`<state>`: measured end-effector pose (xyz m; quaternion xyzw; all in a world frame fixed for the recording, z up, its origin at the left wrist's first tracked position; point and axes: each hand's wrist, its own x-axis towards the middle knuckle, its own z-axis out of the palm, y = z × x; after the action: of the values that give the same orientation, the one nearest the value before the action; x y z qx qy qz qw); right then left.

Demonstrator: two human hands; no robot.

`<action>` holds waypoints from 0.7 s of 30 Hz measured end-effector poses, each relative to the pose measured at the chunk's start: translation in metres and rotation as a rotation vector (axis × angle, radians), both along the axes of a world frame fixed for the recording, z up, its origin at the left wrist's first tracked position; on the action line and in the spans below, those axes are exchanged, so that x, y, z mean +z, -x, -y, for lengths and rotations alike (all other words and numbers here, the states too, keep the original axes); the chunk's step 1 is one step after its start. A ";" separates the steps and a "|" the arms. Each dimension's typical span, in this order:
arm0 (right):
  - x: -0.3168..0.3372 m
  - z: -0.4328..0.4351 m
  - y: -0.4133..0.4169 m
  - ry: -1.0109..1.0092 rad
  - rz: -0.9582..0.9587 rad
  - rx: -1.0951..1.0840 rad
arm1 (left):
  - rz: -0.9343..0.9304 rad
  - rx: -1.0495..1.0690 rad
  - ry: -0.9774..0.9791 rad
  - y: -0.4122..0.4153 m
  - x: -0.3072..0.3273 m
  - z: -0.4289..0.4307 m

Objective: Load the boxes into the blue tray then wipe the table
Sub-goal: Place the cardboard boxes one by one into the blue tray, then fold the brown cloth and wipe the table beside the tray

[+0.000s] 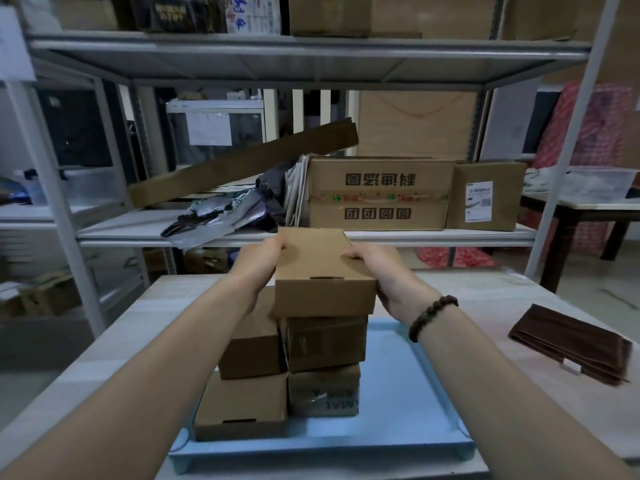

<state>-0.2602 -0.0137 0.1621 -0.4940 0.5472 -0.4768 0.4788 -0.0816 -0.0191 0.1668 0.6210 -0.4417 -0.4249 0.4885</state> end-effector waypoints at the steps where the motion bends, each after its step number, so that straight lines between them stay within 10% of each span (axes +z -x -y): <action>1: -0.005 0.001 -0.002 0.009 -0.066 -0.004 | 0.042 -0.012 -0.019 0.000 -0.004 -0.001; 8: -0.004 -0.004 0.007 0.137 -0.214 -0.013 | 0.375 0.007 0.048 0.002 0.007 0.004; 13: -0.002 -0.020 0.029 0.431 -0.307 -0.145 | 0.833 0.050 0.601 0.067 0.042 -0.041; 21: -0.057 -0.053 0.125 0.669 -0.322 -0.381 | 0.842 -0.438 1.115 0.215 -0.032 -0.072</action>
<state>-0.3851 0.0395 0.1046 -0.5805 0.5116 -0.6250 0.1033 -0.2969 0.0528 0.1343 0.2883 -0.8567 0.0498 0.4248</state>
